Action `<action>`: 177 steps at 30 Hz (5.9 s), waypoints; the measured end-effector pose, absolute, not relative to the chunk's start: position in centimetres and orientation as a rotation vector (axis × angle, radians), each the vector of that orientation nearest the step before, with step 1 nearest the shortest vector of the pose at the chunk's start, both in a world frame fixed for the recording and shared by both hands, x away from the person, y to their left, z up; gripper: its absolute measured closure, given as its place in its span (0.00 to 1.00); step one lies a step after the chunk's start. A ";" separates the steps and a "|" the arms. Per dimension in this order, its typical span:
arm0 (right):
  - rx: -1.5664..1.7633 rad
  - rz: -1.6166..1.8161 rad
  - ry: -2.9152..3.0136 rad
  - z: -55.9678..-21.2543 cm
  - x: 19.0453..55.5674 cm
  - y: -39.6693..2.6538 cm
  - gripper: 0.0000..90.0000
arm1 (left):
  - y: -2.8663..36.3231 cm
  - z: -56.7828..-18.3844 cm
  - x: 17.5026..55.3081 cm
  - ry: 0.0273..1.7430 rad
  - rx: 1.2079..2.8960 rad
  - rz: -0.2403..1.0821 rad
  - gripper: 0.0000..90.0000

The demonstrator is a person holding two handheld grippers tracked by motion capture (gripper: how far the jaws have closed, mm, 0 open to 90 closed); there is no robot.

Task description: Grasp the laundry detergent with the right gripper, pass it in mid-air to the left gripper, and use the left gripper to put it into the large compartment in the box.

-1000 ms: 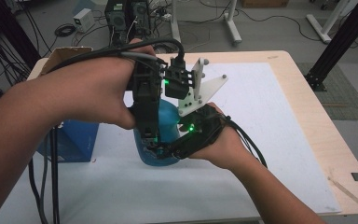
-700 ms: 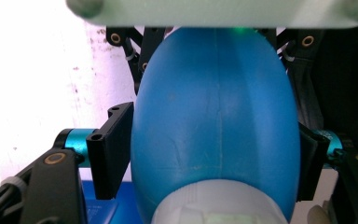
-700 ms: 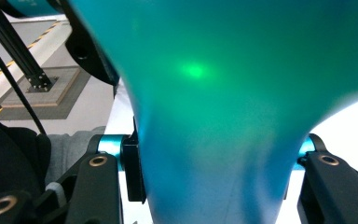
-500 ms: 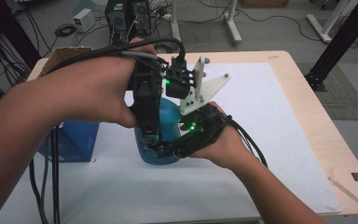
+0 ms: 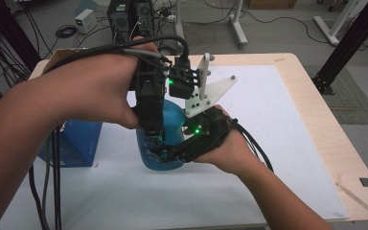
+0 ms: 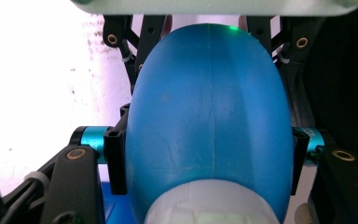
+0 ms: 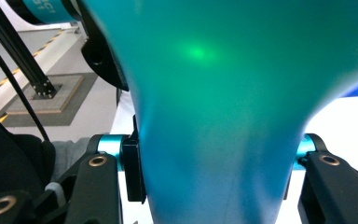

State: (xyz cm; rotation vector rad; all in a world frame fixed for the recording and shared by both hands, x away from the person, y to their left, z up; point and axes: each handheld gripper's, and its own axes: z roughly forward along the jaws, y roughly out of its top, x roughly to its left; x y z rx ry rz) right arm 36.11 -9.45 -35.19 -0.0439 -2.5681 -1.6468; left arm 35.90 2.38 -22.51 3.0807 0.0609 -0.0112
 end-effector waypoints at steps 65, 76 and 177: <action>-0.238 -1.223 -3.091 -28.3 37.9 -17.7 0.01 | 24.6 -11.6 42.1 1.882 2.499 0.103 0.42; -0.229 -1.180 -3.094 -28.6 38.0 -16.9 0.01 | 25.5 -17.1 43.7 1.771 2.588 -0.017 0.42; -0.160 -0.465 -3.197 -27.9 45.0 -18.3 0.01 | 12.7 -19.8 41.0 0.382 3.047 -0.024 0.02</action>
